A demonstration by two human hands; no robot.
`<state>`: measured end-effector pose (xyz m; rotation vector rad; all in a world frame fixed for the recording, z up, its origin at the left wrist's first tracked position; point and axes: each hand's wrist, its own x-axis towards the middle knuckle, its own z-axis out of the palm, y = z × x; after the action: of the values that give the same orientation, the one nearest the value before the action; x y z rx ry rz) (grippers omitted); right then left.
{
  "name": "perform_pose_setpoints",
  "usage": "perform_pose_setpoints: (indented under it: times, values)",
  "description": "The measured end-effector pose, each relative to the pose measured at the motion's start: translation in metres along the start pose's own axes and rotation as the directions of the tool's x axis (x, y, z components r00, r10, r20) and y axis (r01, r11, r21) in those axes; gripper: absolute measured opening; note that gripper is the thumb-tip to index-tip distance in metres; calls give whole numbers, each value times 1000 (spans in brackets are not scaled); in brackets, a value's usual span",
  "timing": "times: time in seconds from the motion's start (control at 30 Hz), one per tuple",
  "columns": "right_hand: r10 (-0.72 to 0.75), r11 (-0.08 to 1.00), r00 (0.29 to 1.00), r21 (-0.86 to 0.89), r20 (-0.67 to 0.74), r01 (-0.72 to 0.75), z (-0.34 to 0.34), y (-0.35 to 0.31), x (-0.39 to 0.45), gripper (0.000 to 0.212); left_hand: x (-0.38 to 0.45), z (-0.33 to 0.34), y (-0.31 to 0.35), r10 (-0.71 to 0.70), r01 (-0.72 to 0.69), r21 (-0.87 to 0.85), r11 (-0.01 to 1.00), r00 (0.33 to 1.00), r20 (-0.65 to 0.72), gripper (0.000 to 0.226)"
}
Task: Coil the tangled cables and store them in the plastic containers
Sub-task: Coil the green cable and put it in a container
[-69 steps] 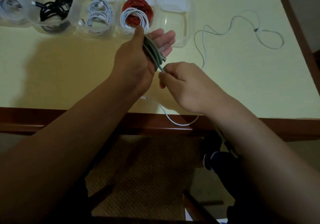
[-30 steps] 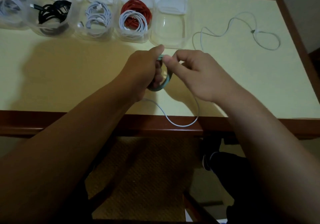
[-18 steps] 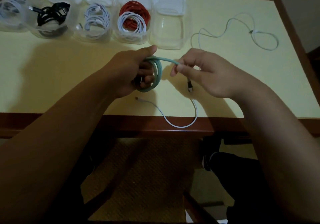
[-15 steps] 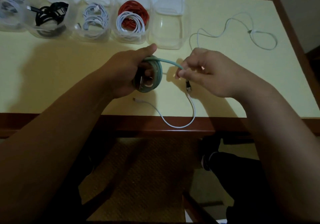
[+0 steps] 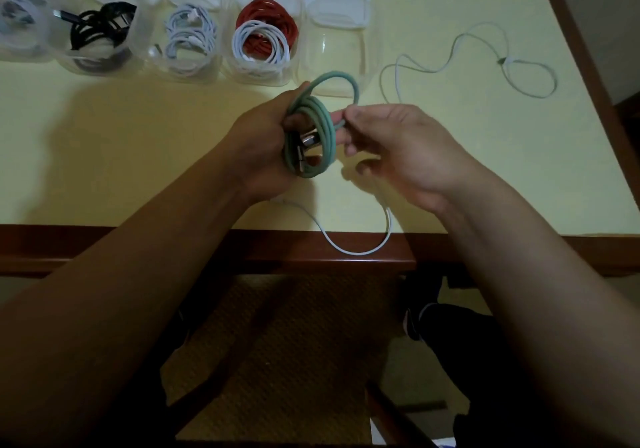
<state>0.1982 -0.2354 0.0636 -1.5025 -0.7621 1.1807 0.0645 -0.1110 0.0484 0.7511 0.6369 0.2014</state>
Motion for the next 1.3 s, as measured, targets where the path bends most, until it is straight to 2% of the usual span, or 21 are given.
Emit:
perform_pose_setpoints:
  times: [0.1,0.2,0.3,0.4,0.53,0.63,0.7,0.87,1.03,1.2,1.3]
  values:
    - [151,969,975,170,165,-179,11,2,0,24,2,-4,1,31,-31,9,999,1000,3,58]
    - [176,928,933,264,313,-263,25,5,-3,28,-3,1,1,82,-66,113,991,987,-140,38]
    - [148,955,953,212,265,-208,37,7,-4,20,-4,3,2,201,-138,204,969,922,-331,37]
    - [204,928,955,269,214,-258,41,5,-7,8,-7,6,5,307,-205,299,932,884,-351,43]
    - [207,906,972,354,111,-233,44,3,-9,20,-9,13,7,392,-246,385,890,844,-365,38]
    - [237,953,971,186,39,-240,40,3,-9,47,-11,9,14,447,-267,414,870,782,-435,35]
    - [262,965,965,11,30,-263,34,-1,-10,48,-12,5,19,458,-267,417,869,753,-472,35]
    - [388,897,915,-274,111,-347,30,-2,-11,46,-12,7,15,478,-251,491,834,774,-416,33]
    - [401,866,909,-367,109,-338,21,-4,-10,50,-15,8,16,529,-271,565,780,767,-362,33]
    - [271,922,952,-324,143,-214,24,5,-15,45,-15,9,11,548,-282,649,707,798,-251,37]
    - [219,933,969,-315,113,-174,19,0,-15,54,-14,7,10,535,-263,673,691,813,-232,36]
